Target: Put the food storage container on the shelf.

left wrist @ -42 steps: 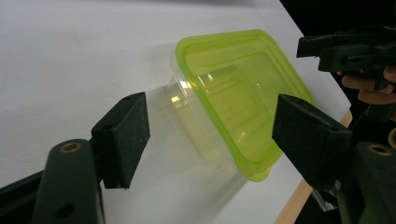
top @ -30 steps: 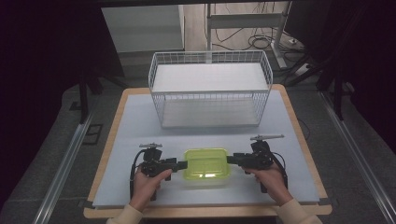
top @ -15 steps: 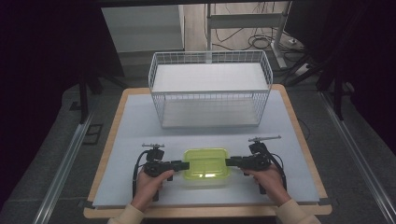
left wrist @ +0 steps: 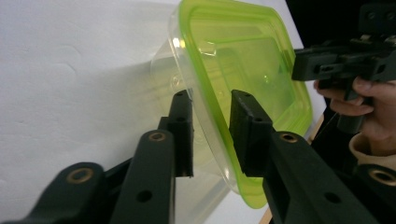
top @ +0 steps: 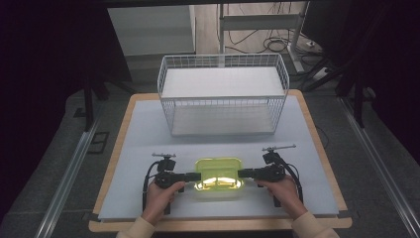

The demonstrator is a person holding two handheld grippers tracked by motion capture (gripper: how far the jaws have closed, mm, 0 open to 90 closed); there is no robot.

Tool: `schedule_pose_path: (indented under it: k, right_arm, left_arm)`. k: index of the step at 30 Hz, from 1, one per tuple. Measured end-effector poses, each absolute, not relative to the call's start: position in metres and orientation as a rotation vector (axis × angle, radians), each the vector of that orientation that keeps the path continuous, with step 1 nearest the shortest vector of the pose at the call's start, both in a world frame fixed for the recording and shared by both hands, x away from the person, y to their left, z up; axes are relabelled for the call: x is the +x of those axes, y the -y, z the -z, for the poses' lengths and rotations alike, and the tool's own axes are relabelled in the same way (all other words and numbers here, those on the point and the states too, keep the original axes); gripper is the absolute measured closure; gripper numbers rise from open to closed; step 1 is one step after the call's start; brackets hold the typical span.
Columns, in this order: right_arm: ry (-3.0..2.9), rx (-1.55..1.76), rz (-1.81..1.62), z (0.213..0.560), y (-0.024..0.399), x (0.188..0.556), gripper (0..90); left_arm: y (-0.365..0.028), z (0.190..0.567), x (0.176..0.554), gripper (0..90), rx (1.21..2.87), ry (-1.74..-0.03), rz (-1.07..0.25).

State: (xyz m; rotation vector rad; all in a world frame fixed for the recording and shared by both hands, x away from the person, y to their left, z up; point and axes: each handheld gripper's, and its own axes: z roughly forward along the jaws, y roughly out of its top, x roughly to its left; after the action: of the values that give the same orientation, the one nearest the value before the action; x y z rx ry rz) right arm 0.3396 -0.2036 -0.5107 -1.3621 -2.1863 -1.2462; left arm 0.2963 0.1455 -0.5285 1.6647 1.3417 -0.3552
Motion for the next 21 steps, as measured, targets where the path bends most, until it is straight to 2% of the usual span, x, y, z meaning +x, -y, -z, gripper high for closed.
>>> schedule_pose_path:
  k: [6, 13, 21]
  right_arm:
    - [2.172, -1.37, 1.244, 0.51, 0.203, 0.338, 72.5]
    - [2.084, -1.391, 1.298, 0.505, 0.21, 0.336, 80.6]
    - [2.101, -1.386, 1.308, 0.502, 0.211, 0.333, 81.0]
  left_arm:
    - [-0.146, 0.527, 0.294, 74.5, 1.663, -1.326, 0.34]
    - [-0.146, 0.522, 0.287, 79.1, 1.652, -1.309, 0.325]
    - [-0.145, 0.519, 0.285, 80.1, 1.652, -1.297, 0.319]
